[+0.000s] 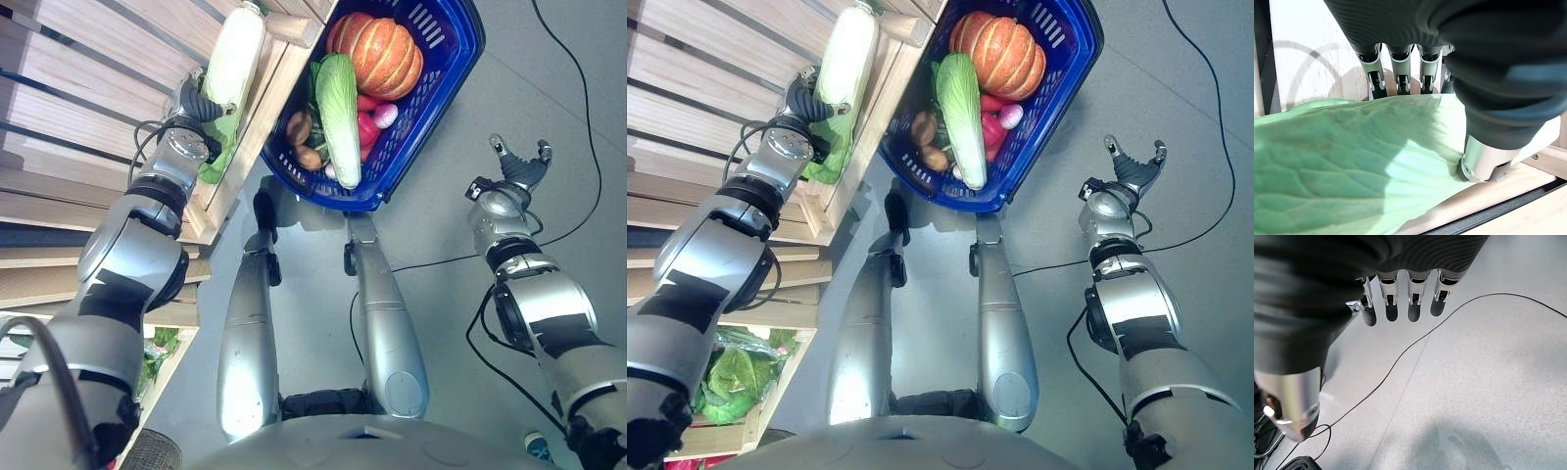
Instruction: Pick up fruits and vegetables into the basket
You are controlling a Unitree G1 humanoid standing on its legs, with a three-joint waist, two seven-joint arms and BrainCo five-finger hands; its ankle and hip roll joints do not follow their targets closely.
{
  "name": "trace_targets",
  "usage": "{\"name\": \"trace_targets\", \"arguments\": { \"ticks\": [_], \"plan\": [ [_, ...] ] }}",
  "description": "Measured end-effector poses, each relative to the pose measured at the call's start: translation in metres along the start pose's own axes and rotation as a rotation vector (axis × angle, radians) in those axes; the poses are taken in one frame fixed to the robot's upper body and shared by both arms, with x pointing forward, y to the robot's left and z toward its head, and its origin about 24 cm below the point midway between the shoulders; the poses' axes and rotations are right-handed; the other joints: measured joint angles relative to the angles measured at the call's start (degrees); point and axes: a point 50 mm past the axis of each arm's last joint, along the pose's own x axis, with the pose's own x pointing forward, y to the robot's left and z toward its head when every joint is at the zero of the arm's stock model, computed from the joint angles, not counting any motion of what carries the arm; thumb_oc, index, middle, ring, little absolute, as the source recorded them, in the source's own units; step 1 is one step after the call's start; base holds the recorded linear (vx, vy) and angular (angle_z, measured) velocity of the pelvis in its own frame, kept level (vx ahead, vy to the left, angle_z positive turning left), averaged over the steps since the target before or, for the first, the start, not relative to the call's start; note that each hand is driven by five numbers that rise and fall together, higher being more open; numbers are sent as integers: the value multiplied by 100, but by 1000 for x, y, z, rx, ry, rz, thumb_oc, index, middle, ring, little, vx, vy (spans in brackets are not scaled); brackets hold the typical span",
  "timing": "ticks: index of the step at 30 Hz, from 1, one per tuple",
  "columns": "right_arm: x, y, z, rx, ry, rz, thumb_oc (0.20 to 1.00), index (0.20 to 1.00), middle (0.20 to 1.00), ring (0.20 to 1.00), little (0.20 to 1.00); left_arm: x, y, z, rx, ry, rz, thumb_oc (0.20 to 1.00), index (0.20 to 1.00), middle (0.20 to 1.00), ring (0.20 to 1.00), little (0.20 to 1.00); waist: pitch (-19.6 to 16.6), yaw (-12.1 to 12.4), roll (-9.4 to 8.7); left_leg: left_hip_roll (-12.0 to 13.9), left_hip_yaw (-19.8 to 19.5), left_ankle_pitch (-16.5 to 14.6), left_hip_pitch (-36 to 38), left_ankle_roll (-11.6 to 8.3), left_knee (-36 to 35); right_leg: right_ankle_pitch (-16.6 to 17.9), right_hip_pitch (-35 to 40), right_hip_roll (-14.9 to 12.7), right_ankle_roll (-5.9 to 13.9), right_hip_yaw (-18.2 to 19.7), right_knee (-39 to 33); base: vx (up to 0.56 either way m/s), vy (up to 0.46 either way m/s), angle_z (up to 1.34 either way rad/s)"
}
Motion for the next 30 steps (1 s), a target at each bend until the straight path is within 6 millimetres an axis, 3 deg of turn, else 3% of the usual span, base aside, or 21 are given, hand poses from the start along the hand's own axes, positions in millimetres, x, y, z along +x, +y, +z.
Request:
{"name": "trace_targets", "arguments": {
  "ticks": [9,18,23,30],
  "plan": [
    [-2,4,4,34,-35,34,1000,1000,1000,1000,1000,-3,1,-9,-166,-22,5,200,200,200,200,200,0,-27,0,0,-3,20,2,33,-4,1,3,1,-1,-1,-8,-1,-3,0],
    [-18,24,30,193,-210,197,1000,1000,1000,1000,1000,-21,-9,-27,-418,-105,66,200,200,200,200,200,1,51,2,-4,-14,27,12,31,-77,0,13,-3,-5,-12,-34,0,0,0],
    [-29,32,45,266,-278,268,1000,1000,1000,1000,1000,-29,-14,-26,-454,-149,106,200,200,200,200,200,2,171,3,-11,-29,67,32,21,-170,19,16,-8,-33,-27,-89,-5,-6,1],
    [-49,42,53,366,-324,423,1000,1000,1000,1000,1000,-40,-16,-7,-433,-301,149,200,200,200,200,200,4,256,7,-19,-114,144,73,-6,-318,20,27,-25,-77,-138,-104,-9,-24,4]
  ]
}}
